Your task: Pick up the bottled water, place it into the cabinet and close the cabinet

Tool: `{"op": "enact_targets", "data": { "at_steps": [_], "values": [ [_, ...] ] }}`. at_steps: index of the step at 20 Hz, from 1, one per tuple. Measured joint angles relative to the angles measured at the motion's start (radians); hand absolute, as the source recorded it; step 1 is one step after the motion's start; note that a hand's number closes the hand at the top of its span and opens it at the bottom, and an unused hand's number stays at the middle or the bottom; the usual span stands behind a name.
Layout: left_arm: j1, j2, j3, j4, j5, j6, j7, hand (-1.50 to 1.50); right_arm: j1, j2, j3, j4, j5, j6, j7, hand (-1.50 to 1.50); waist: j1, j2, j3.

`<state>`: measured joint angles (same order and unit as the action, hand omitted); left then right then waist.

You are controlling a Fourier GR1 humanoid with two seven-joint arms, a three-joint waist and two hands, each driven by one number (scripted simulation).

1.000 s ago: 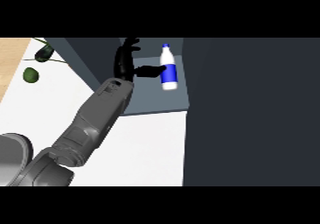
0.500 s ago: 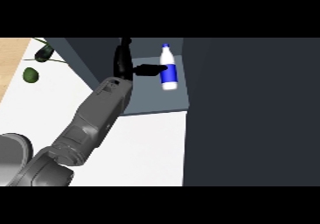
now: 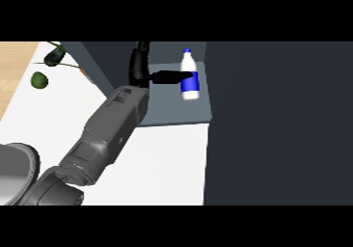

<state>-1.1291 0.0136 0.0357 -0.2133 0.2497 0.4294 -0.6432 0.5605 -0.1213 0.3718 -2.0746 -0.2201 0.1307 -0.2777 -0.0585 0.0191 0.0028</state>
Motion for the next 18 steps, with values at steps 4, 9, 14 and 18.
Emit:
{"op": "enact_targets", "data": {
  "at_steps": [4, 9, 14, 18],
  "values": [
    [0.019, -0.015, 0.008, -0.032, 0.009, -0.075, -0.044, -1.5, 0.001, -0.008, -0.018, -0.023, -0.012, -0.007, 0.014, -1.5, 0.014, -0.006, 0.001],
    [0.049, -0.017, -0.047, -0.087, 0.016, -0.135, -0.067, -1.5, 0.003, 0.005, -0.001, -0.018, 0.006, -0.028, 0.011, -1.5, 0.025, -0.008, 0.003],
    [0.085, -0.018, -0.113, -0.16, 0.045, -0.184, -0.049, -1.5, 0.022, 0.004, 0.004, -0.039, 0.009, -0.044, 0.024, -1.5, 0.039, -0.011, 0.003],
    [0.152, -0.013, -0.163, -0.247, 0.083, -0.216, -0.031, -1.5, 0.035, -0.002, -0.001, -0.053, 0.008, -0.051, 0.034, -1.5, 0.064, -0.022, 0.002]
  ]
}}
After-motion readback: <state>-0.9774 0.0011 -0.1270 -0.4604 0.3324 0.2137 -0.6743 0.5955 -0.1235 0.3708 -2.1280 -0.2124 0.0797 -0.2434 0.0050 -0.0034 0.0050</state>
